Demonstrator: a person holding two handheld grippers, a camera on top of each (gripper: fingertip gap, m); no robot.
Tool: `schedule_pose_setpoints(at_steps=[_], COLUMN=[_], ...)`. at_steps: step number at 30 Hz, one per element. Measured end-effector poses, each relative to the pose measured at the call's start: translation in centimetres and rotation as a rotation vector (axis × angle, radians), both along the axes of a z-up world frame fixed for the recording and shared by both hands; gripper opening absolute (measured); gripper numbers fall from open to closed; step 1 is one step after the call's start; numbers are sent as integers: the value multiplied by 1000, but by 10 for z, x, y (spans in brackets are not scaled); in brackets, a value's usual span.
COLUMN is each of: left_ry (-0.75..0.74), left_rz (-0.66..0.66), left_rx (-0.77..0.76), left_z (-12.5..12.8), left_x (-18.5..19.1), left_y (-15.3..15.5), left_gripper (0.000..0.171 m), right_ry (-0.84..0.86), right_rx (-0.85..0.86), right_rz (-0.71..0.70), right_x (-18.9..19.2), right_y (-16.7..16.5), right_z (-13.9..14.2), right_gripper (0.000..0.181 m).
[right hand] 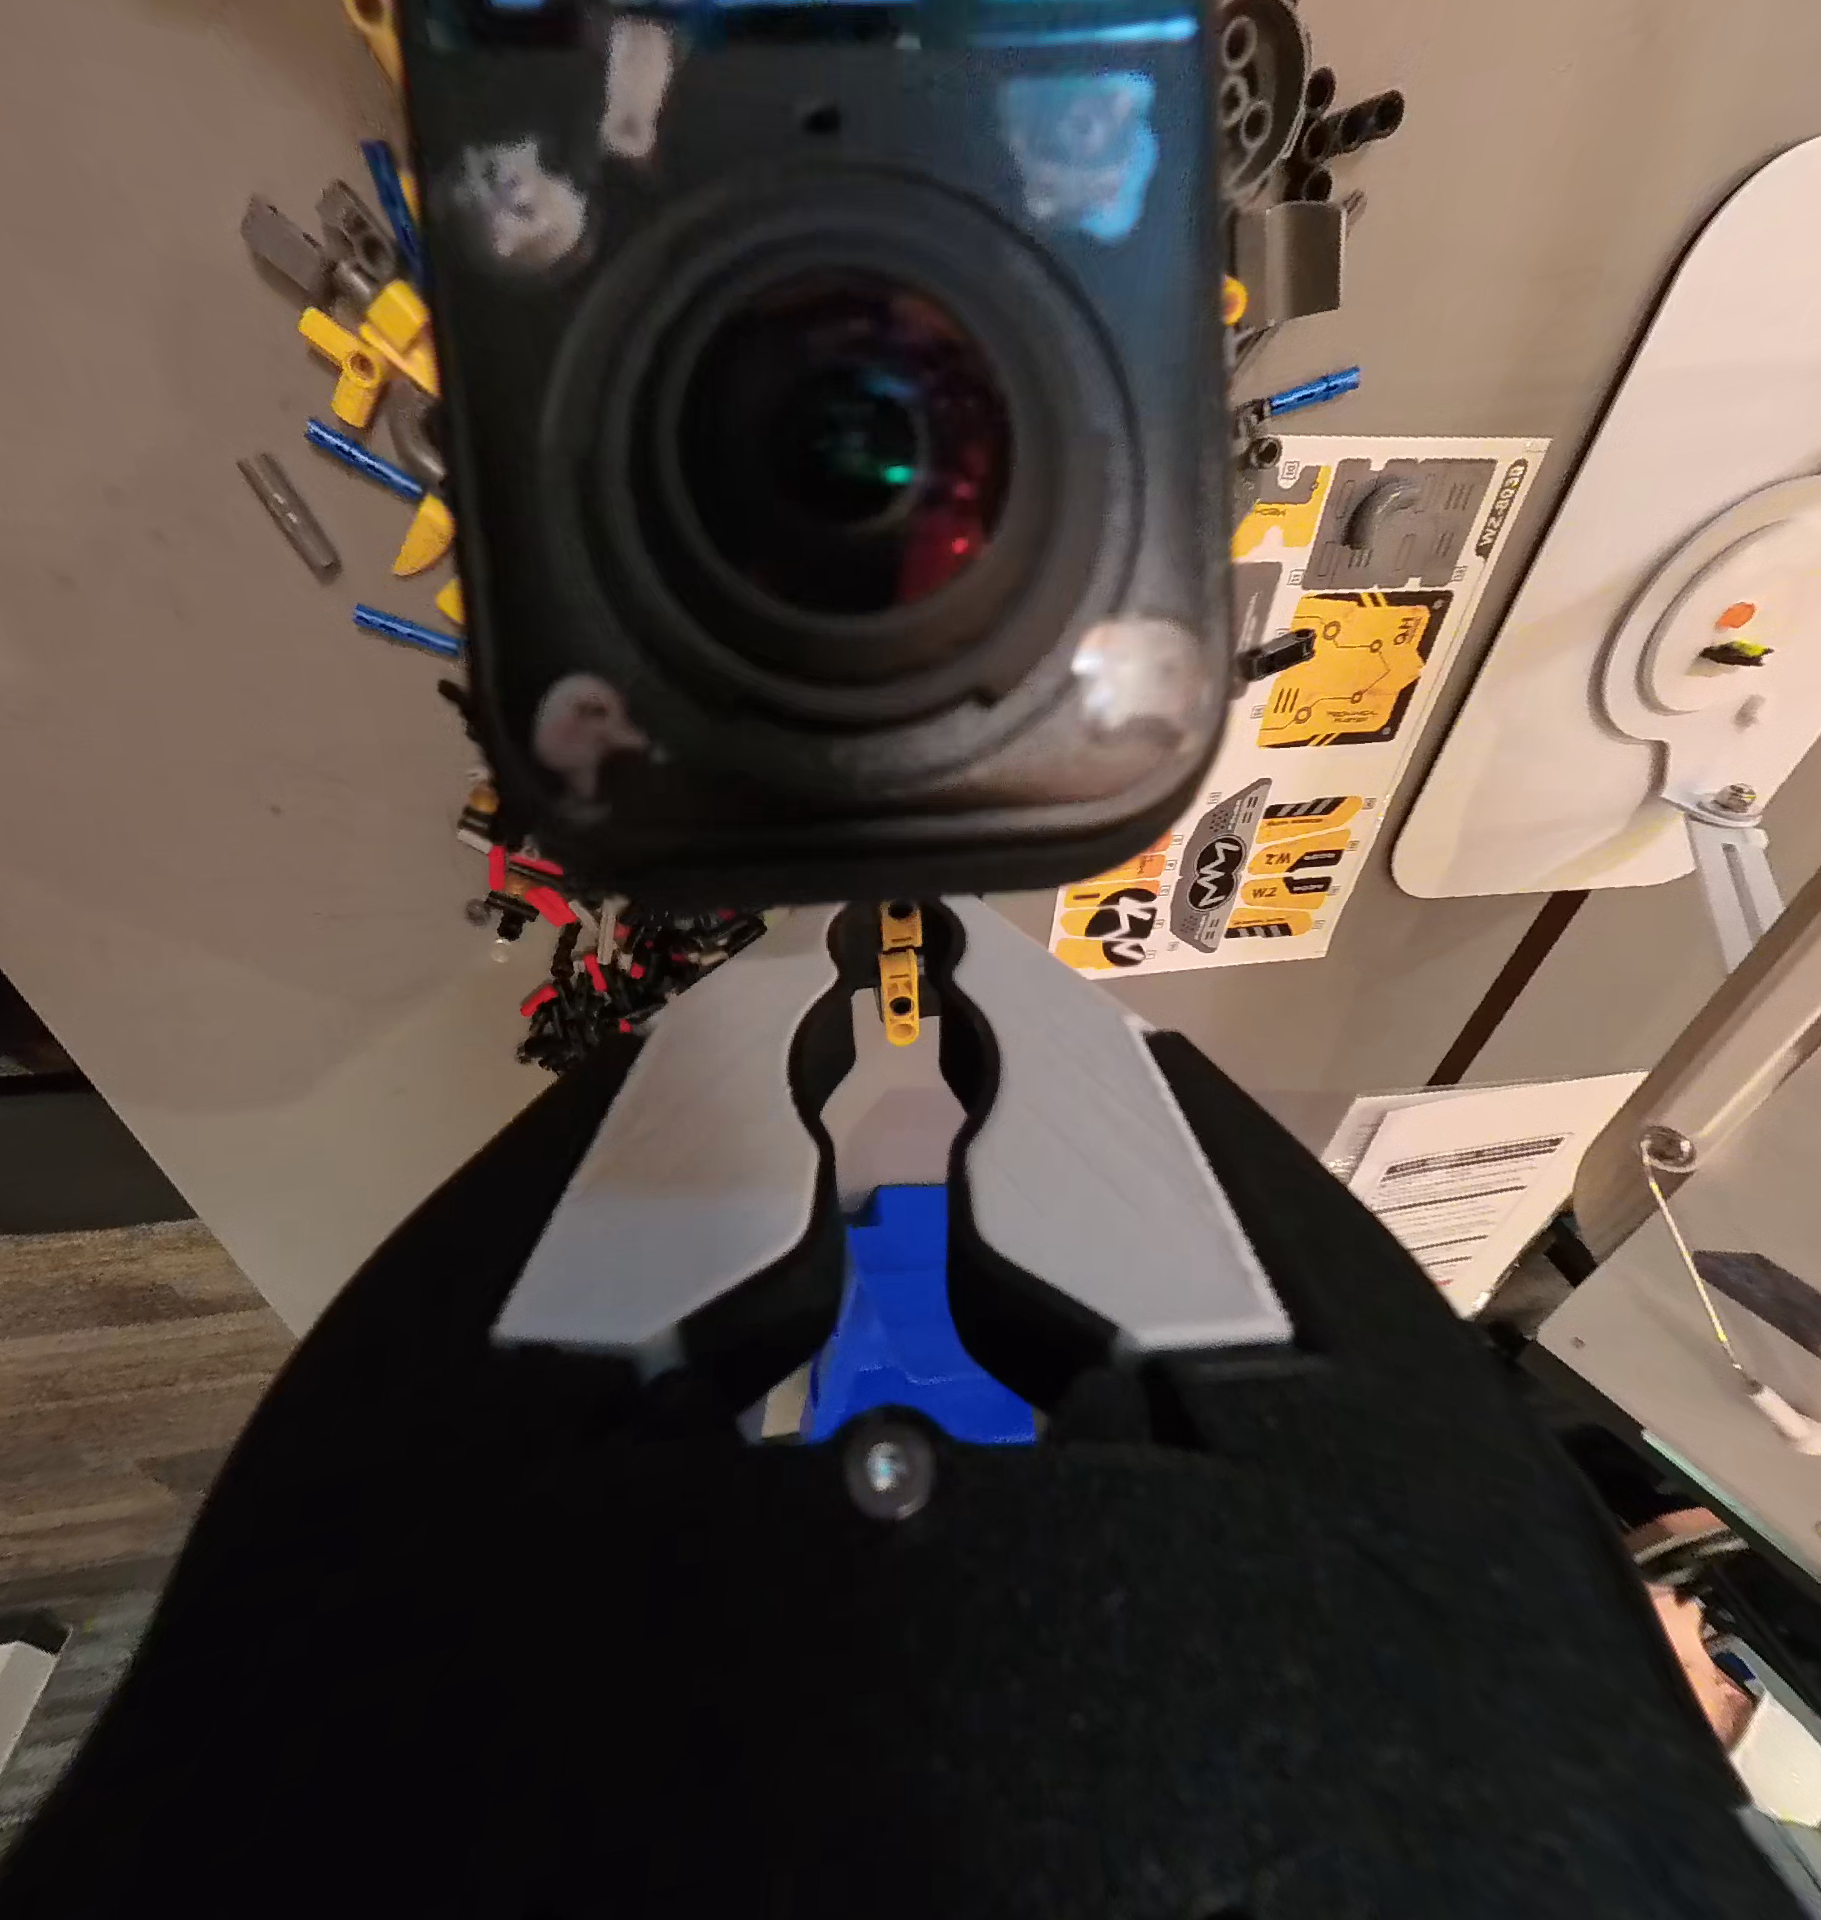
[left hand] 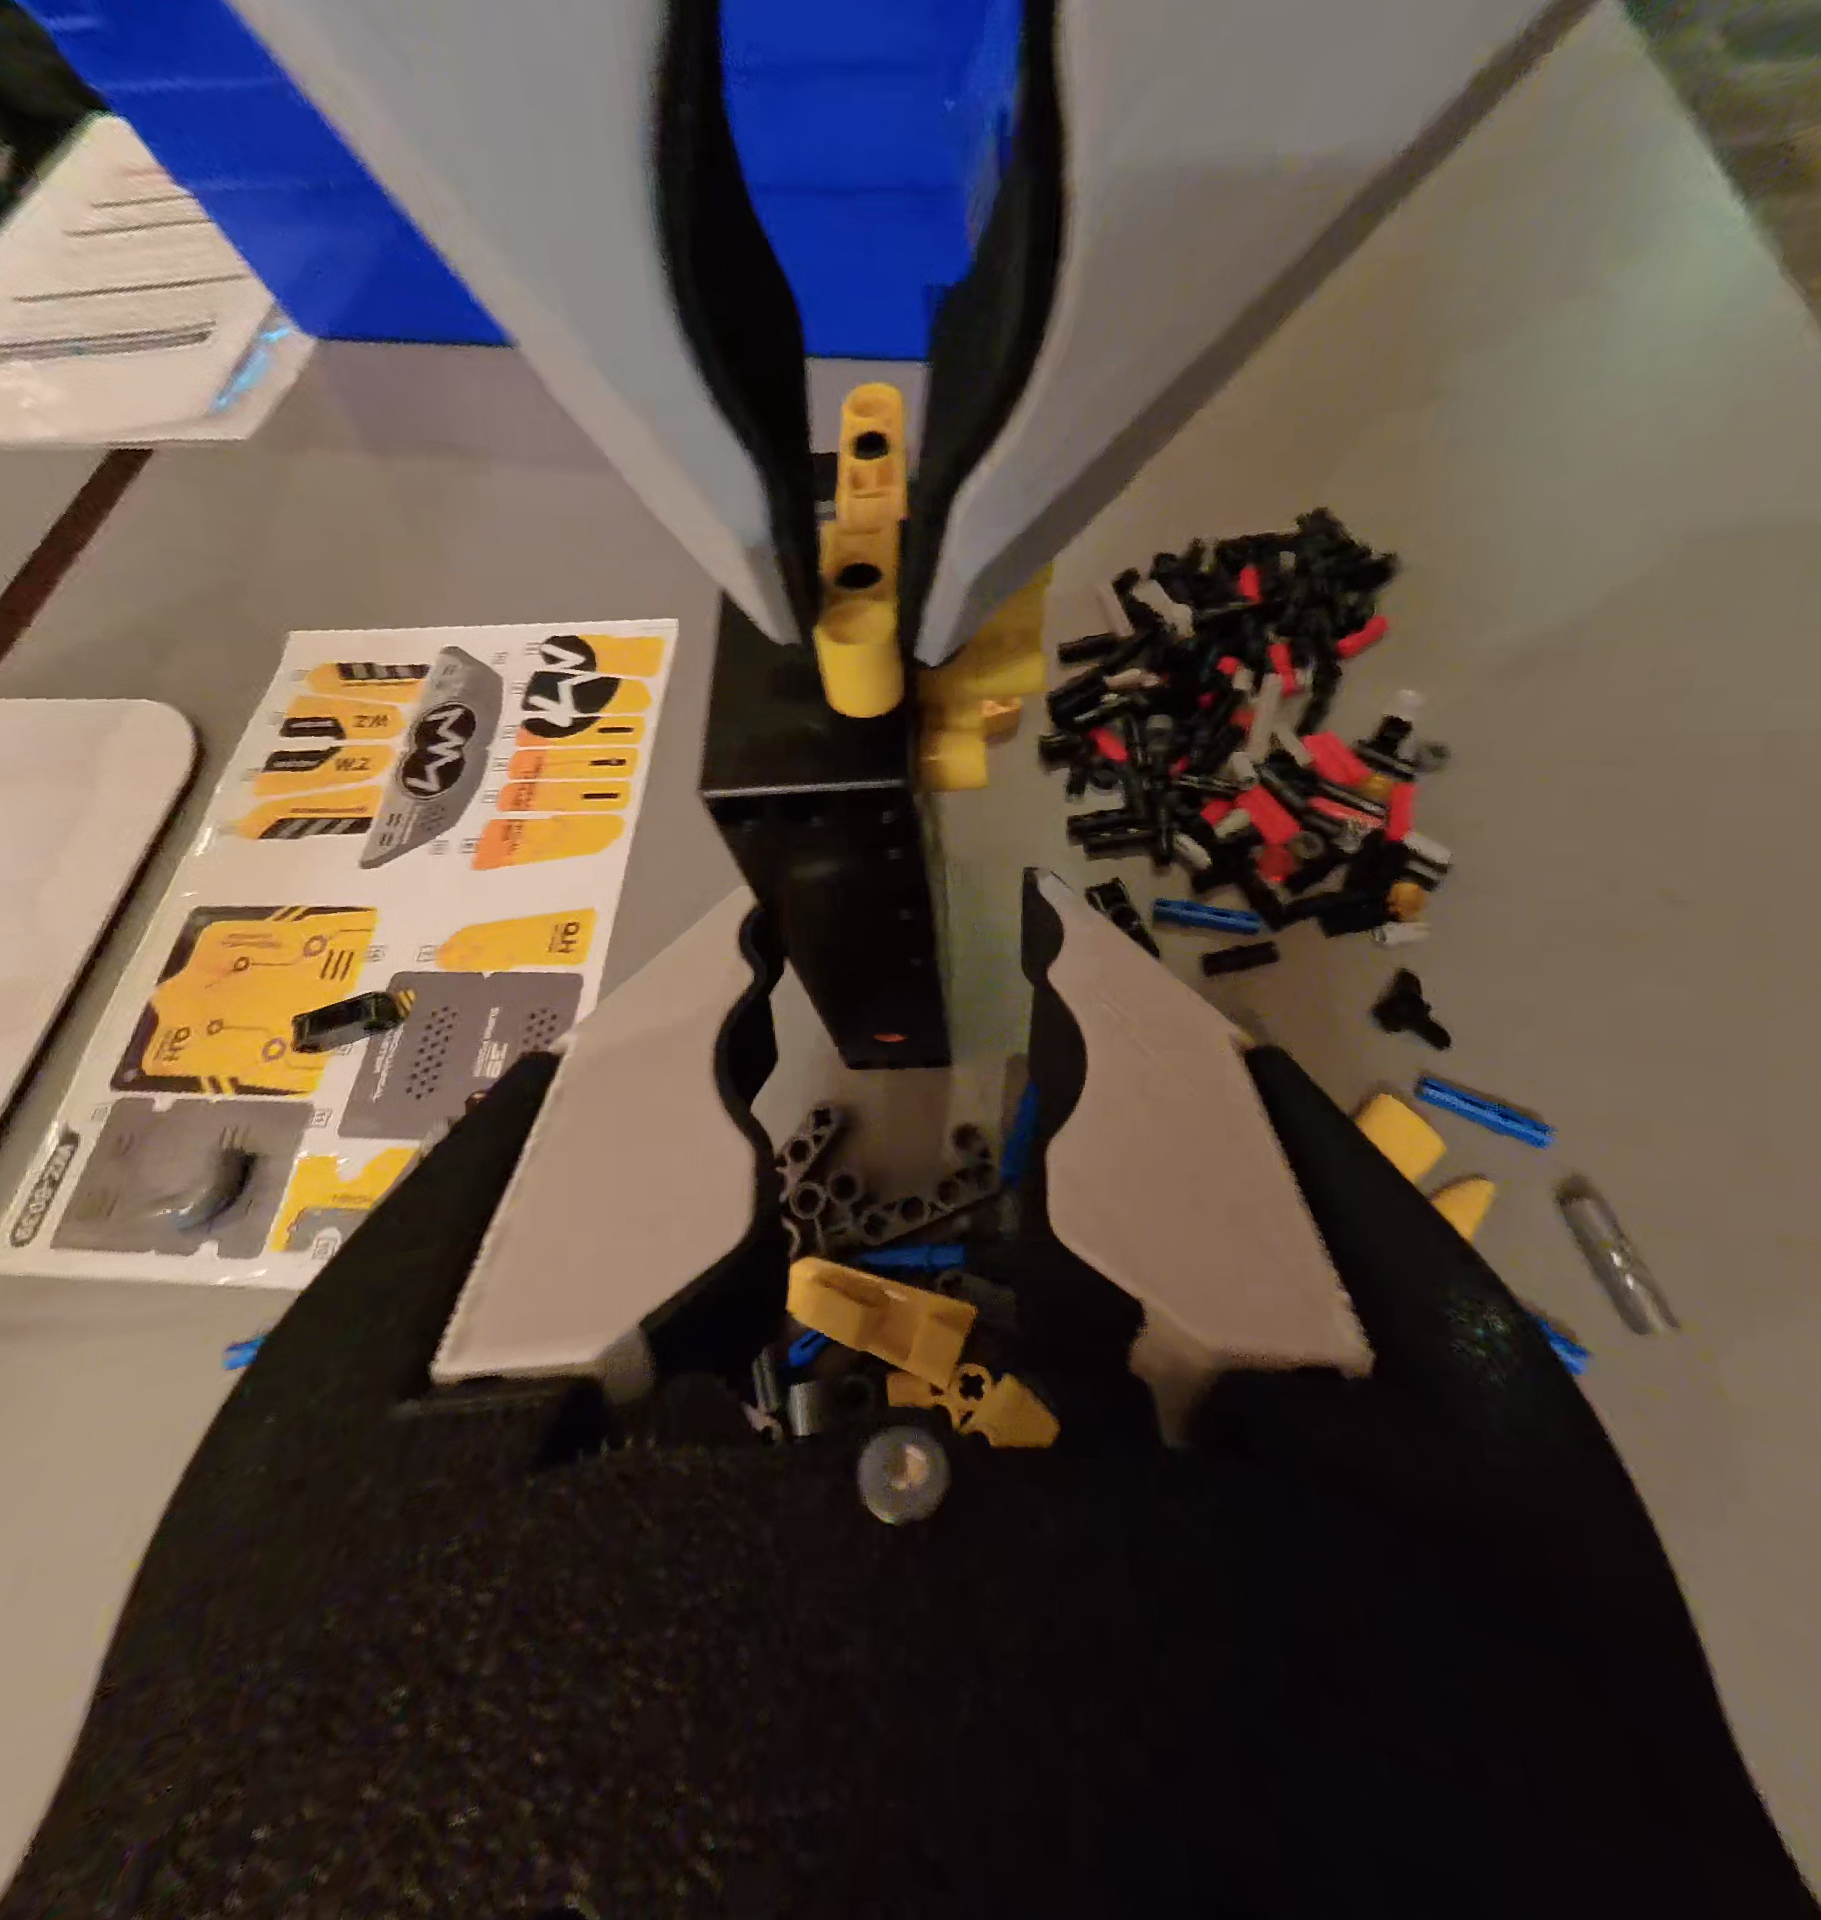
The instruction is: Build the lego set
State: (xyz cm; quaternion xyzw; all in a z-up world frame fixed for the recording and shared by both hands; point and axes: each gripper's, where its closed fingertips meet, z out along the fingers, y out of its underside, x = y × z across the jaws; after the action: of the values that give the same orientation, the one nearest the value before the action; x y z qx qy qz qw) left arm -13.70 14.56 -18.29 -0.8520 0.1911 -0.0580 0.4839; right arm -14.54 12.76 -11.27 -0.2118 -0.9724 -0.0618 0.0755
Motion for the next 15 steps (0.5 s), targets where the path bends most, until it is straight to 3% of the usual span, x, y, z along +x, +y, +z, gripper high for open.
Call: schedule_pose_setpoints(at_steps=[2, 15], left_ry=[-21, -50], left_rz=[36, 59], left_rx=[10, 46], left_z=[3, 15], left_x=[-6, -6], left_y=[2, 7], left_gripper=[27, 25], right_ry=[1, -16], right_rx=[-3, -11], right_rz=[-2, -46], right_x=[1, -2], right_y=[0, 0], right_z=[0, -1], right_gripper=[7, 7])
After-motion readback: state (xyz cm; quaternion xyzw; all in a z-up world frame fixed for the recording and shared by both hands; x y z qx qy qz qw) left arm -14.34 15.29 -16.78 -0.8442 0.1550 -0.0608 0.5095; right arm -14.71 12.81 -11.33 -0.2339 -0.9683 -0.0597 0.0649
